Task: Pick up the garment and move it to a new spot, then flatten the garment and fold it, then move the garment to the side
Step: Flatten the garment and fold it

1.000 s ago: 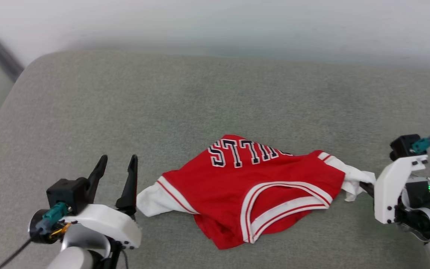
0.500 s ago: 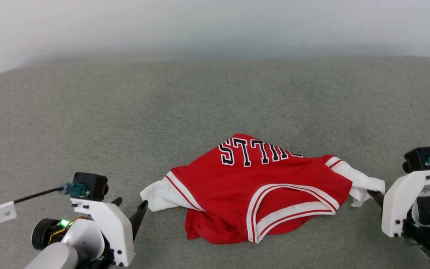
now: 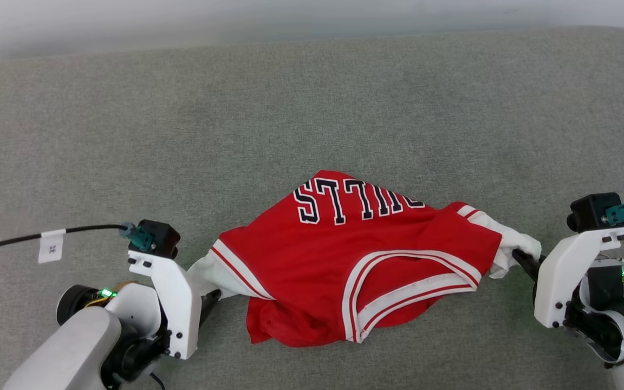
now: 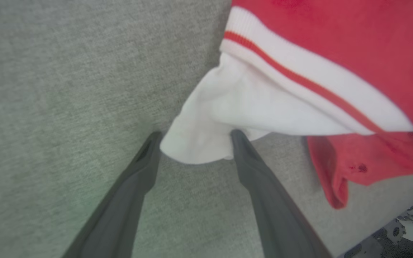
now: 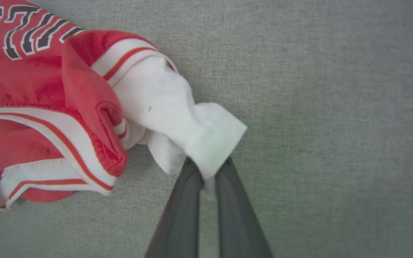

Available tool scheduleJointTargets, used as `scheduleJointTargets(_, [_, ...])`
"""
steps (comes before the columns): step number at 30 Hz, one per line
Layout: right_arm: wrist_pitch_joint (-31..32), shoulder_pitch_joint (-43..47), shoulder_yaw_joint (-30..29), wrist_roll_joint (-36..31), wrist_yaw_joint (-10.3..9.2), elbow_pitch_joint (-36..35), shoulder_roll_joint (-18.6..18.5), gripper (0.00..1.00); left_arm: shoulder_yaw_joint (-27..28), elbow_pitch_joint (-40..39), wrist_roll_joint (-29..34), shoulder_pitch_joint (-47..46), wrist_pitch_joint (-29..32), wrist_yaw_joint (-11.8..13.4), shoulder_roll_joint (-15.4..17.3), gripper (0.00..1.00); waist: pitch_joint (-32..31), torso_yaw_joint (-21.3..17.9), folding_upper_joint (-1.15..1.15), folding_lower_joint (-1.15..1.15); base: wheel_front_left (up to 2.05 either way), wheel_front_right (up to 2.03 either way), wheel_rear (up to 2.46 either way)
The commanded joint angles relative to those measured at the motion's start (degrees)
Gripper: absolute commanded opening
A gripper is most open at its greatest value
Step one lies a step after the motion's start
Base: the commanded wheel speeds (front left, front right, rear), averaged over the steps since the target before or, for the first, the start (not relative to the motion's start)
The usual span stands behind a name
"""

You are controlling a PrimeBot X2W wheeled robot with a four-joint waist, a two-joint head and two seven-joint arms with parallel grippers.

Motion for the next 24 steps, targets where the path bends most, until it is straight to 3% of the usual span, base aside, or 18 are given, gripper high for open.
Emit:
scheduleJointTargets(1, [-0.5,-0.6,-0.1,-0.3,-0.05,0.0,0.2,0.00,-1.6,2.1,-0.2,0.2,0.9,-0.7,-1.4,1.00,0.5,-0.3,0.00,0.00,0.00,0.00,0.00])
scheduleJointTargets(3, [-0.7,-0.8,0.1,-0.3,-0.05,0.2,0.4,0.00,-3.1,3.8,-0.4,0.0,2.3,-1.9,-2.4,1.00,0.6,-0.5,0.00,0.00,0.00,0.00,0.00])
scheduleJointTargets(4, [-1.0,-0.9,0.0,-0.3,-0.06,0.3,0.4,0.00,-3.8,4.4,-0.7,0.1,3.0,-2.5,-3.0,0.78,0.6,-0.6,0.00,0.00,0.00,0.00,0.00])
scheduleJointTargets(6, [-1.9,-1.2,-0.1,-0.5,-0.05,0.3,0.2,0.00,-5.0,5.0,-0.8,0.1,3.7,-3.7,-3.9,0.00,0.4,-0.6,0.00,0.00,0.00,0.00,0.00])
scheduleJointTargets(15, [-6.1,-1.0,-0.3,-1.4,-0.05,0.1,-1.5,0.00,0.4,1.4,0.5,-2.3,-4.6,-2.9,-1.2,0.00,-3.2,1.1,0.00,0.00,0.00,0.00,0.00])
scheduleJointTargets(24, [-9.8,-4.5,-0.3,-3.4,-0.05,0.9,-4.4,0.00,7.0,-2.9,2.0,-6.5,-12.2,1.1,-0.2,0.00,-7.3,2.7,0.00,0.00,0.00,0.00,0.00])
